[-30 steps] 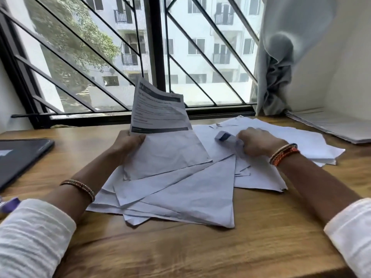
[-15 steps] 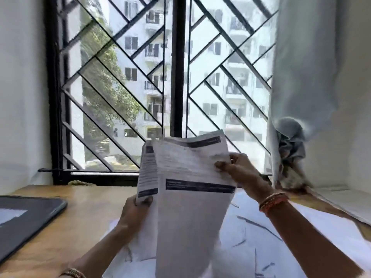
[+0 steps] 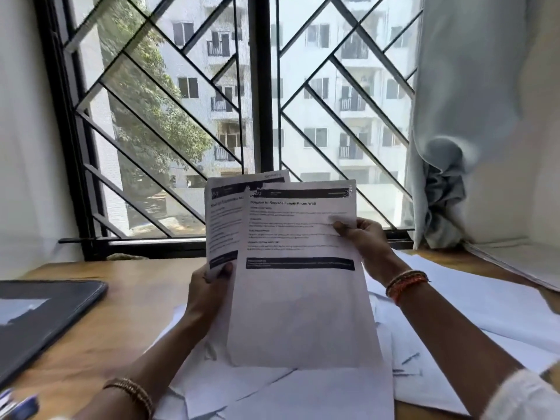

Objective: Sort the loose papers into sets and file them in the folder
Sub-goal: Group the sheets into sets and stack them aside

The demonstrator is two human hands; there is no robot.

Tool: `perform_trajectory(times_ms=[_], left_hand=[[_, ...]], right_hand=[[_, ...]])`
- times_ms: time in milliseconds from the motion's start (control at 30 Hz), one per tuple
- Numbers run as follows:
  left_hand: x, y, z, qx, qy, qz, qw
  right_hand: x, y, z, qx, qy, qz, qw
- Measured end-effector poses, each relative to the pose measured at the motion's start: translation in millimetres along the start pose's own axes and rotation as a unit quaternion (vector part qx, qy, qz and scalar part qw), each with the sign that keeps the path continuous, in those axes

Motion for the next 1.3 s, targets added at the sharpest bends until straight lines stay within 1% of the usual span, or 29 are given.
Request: perform_trajectory(times_ms=[233,367,567,633,700,733,767,800,833,867,900,933,967,1000,1033,1100,1167,1233,1300], left_hand=[[8,-9,3,-0.032,-0.053,0.035,0.997],[10,-13,5,-0.040,-0.052,0.055,0.996],[5,-11,2,-0.033,-0.041,0.040,0.998],[5,-13,3,-0.029,-0.035,0.034,0.998],[1,-15,3,-0.030,-0.023,0.029,0.999],[-1,-15,2,-0.028,-0.018,0.020,0.999],[-4,-14,1,-0.025,-0.013,0.007,1.000],[-8,-12,-2,-0.018,-0.006,-0.007,1.000],[-12,-9,-5,-0.010,0.003,-0.019,1.000],[-14,-6,-8,-0.006,0.008,-0.029,1.000],[-18,-4,-11,-0.001,0.013,-0.036,0.999],[-21,-2,-13,0.002,0.021,-0.044,0.999],[-24,0,-15,0.003,0.026,-0.052,0.998],[-27,1,-16,0.005,0.029,-0.057,0.998],[-28,2,-17,0.006,0.031,-0.063,0.998],[-32,2,-18,0.009,0.034,-0.065,0.997],[-31,1,-18,0.009,0.032,-0.074,0.997],[-32,1,-18,0.017,0.035,-0.086,0.996],[-33,2,-16,0.027,0.042,-0.100,0.994]], right_hand=[[3,5,-1,-0.013,-0.011,-0.021,1.000],[1,6,0,-0.016,-0.009,-0.005,1.000],[2,14,-1,-0.004,0.005,0.010,1.000],[9,13,-1,-0.024,-0.024,0.036,0.999],[15,9,4,-0.070,-0.073,0.069,0.993],[14,7,7,-0.089,-0.086,0.118,0.985],[7,7,10,-0.100,-0.071,0.206,0.971],[-9,10,8,-0.086,-0.024,0.330,0.940],[-34,14,6,-0.037,0.054,0.463,0.884],[-66,16,8,0.038,0.156,0.564,0.810],[-101,18,18,0.119,0.255,0.601,0.748],[-132,20,32,0.188,0.337,0.588,0.711],[-157,26,48,0.237,0.406,0.552,0.689],[-176,32,64,0.264,0.464,0.514,0.672],[-187,34,77,0.268,0.503,0.492,0.659],[-190,33,99,0.233,0.562,0.494,0.621],[-177,25,121,0.161,0.615,0.533,0.558],[-158,21,140,0.087,0.636,0.571,0.511],[-135,23,155,0.041,0.634,0.607,0.476]])
Point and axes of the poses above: each hand's wrist, its own z-axis away from the middle knuckle, its own y-axis out of the back of the hand, x = y × z, the point moved 8 cm from there along -z, towards the middle knuckle, and after that the axes turned 2 degrees about -x, right-handed, at the moved point
